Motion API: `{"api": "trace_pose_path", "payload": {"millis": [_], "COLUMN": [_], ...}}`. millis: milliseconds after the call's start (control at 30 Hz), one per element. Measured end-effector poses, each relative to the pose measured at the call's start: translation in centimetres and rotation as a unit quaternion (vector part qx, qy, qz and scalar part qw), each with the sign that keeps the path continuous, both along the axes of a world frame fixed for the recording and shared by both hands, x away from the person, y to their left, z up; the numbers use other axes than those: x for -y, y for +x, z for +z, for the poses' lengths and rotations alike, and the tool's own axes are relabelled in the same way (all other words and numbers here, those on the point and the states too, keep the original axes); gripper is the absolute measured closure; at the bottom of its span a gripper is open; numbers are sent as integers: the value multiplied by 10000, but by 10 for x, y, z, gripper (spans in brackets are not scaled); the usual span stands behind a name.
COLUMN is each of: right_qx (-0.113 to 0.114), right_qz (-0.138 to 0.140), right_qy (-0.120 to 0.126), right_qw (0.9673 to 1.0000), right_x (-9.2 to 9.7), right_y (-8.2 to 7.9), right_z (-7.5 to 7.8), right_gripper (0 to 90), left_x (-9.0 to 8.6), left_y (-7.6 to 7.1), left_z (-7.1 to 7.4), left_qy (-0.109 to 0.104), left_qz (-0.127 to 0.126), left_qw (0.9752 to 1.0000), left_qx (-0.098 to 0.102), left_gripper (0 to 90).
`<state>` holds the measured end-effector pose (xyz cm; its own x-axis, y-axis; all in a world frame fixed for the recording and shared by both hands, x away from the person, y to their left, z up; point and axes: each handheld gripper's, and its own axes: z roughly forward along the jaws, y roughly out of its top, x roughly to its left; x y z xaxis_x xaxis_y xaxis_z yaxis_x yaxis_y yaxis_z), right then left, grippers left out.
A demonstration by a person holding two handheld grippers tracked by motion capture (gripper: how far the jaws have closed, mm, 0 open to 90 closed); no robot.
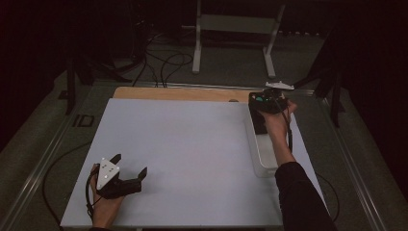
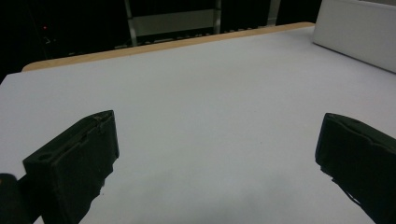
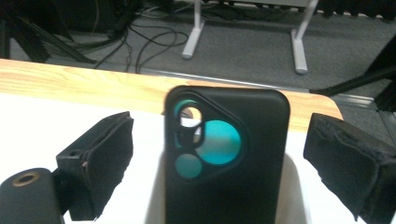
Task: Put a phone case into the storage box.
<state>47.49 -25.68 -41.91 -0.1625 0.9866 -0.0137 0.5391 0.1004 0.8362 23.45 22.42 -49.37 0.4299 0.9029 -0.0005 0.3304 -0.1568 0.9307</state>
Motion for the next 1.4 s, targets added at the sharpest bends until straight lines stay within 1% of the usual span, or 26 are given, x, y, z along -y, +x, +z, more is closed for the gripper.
{"api": "trace_pose_path", "payload": {"millis": [100, 167, 300, 433, 600, 667, 833, 1000, 1167, 1300, 1400], "right_qx": [98, 133, 110, 95, 138, 145, 161, 255, 326, 388, 439], "right_qz": [170, 256, 516, 840, 1102, 1185, 1403, 1630, 1887, 2104, 2233], "right_qy": [137, 178, 220, 193, 229, 287, 297, 388, 396, 397, 494], "right_qw": [9997, 9994, 9984, 9962, 9935, 9924, 9895, 9855, 9807, 9760, 9725], "right_x": [-5, -8, -17, -26, -33, -33, -34, -37, -42, -47, -48], "right_y": [-7, -10, -18, -27, -39, -44, -58, -75, -95, -113, -127], "right_z": [6, 8, 10, 10, 12, 12, 12, 15, 16, 13, 10], "right_gripper": [83, 83, 83, 83, 83, 83, 83, 83, 83, 83, 83], "left_x": [0, 0, 1, 1, 1, 2, 3, 4, 5, 7, 8], "left_y": [0, 0, 0, 0, 0, 0, 0, 1, 0, -1, -2], "left_z": [0, 0, 0, 0, 0, 0, 0, 0, 3, 4, 6], "left_qy": [4, 8, 12, 12, 20, 25, 32, 37, 47, 48, -6], "left_qz": [-3, -7, -12, -27, -39, -42, -65, -106, -173, -222, -261], "left_qw": [10000, 10000, 10000, 10000, 10000, 10000, 10000, 9999, 9998, 9997, 9996], "left_qx": [2, 1, -2, -17, -34, -44, -58, -102, -107, -117, -104], "left_gripper": [1, 1, 1, 1, 1, 1, 1, 1, 1, 1, 1]}}
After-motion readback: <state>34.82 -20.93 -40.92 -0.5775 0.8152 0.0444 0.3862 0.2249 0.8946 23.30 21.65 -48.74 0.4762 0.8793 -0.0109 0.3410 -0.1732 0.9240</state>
